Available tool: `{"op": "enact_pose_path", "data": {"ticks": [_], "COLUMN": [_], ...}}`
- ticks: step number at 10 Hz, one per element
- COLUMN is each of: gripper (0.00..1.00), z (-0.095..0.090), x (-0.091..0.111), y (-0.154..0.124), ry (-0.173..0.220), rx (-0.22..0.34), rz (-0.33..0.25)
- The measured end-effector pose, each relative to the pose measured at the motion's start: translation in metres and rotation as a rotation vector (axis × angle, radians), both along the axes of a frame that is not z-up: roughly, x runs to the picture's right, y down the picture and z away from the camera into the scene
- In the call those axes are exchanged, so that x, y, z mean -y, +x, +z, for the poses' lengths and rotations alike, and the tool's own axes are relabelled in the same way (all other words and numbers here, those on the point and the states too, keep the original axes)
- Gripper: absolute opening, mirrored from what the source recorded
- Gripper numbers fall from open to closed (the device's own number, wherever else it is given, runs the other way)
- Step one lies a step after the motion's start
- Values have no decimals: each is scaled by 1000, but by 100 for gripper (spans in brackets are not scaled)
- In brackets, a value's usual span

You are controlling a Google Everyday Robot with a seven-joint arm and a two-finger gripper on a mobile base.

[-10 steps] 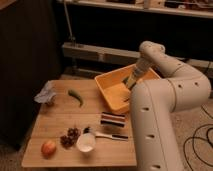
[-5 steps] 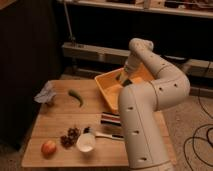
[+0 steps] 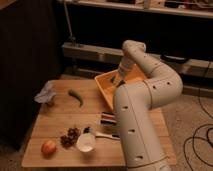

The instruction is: Wipe tray with sponge

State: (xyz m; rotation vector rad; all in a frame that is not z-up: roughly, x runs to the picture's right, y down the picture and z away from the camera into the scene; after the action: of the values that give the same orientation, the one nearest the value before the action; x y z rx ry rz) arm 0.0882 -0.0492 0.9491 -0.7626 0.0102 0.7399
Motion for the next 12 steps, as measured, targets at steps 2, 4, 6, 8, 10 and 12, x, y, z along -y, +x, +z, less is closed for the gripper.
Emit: {"op": "enact_pose_path", "data": {"ticks": [2,4,6,8,10,12], "gripper": [0,0,0,0,0,0], "z": [-5,-16,-27,-38,-45,-53], "x": [-14,-36,-55,-72,-78,-79], "y": [-19,-33,-43,-44,-33,-10], "ry": [-20,-47,-71,-97,-110,-108], "rx": [32,70,107,144,162,161], "rz": [-17,-22,-23,-13,-1,20]}}
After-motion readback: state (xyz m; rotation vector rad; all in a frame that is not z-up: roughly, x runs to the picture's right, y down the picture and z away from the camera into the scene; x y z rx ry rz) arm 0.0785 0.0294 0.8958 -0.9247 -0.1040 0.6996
